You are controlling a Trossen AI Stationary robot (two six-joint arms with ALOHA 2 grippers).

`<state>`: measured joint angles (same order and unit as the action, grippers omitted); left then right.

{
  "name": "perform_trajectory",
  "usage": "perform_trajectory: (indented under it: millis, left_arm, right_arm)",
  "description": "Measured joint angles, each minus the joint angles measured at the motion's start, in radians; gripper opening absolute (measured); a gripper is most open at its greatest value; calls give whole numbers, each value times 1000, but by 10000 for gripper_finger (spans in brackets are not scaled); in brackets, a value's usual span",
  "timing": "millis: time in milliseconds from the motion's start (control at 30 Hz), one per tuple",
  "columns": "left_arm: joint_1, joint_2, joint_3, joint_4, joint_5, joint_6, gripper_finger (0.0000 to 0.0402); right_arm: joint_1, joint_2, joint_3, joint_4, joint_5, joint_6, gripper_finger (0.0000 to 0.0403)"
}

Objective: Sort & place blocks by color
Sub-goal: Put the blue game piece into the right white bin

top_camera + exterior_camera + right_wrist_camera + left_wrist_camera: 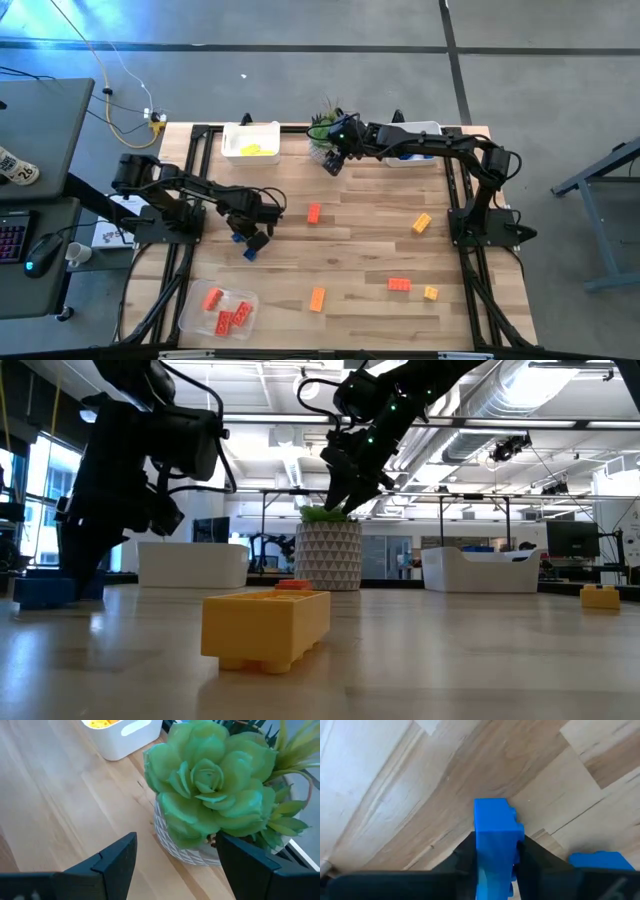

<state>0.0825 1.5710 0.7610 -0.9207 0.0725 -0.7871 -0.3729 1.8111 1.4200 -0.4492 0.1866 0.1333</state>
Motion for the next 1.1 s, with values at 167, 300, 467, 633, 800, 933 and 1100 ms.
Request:
perform_trajectory:
  millis: [167,300,467,633,800,933,1100]
  left_arm:
    - [17,-25,2,12,-49,47,61]
    - [55,-71,30,47,-69,93,61]
    - [133,-144,67,159,-63,149,61]
    - [225,-217,98,263,-59,193,61]
    - [303,-283,114,411,-40,243,61]
    - [349,-325,115,569,-13,243,61]
    - [394,-352,115,760,58,273,61]
  right_arm:
    - [0,0,0,-1,-82,-1,259]
    - [0,0,0,0,-204,-2,259]
    - [0,0,0,6,-360,-9,259]
    - [0,0,0,9,-474,-21,259]
    - [0,0,0,21,-564,-18,259]
    - [0,0,0,66,-660,-18,259]
    - [0,0,0,157,-751,-18,259]
